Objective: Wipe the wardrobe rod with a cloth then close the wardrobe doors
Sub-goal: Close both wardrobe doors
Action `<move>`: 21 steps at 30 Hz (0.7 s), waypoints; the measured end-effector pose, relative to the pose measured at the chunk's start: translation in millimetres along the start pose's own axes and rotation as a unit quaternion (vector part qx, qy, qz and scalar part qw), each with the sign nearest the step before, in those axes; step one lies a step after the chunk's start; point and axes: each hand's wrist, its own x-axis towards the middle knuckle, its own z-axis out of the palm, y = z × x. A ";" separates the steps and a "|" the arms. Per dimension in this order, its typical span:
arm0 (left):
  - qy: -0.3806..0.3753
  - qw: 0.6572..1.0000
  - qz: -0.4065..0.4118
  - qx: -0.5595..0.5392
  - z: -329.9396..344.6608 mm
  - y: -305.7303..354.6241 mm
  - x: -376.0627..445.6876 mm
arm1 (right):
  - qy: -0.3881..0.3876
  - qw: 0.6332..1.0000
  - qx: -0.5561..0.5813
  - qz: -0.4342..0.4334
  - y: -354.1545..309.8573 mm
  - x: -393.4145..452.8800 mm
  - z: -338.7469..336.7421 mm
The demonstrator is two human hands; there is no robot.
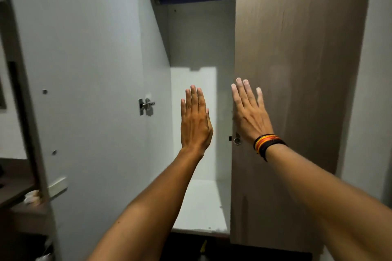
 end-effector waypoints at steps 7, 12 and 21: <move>0.056 0.995 -0.080 0.002 -61.9 -38.7 -3.2 | 0.079 0.988 0.009 -0.134 -59.4 76.0 -45.1; 0.117 0.988 -0.103 0.023 -121.4 -72.2 -11.3 | 0.125 0.963 0.039 -0.234 -134.4 120.3 -81.6; 0.235 0.959 -0.157 0.033 -194.3 -126.0 -66.8 | 0.174 0.888 0.067 -0.421 -283.1 154.5 -152.3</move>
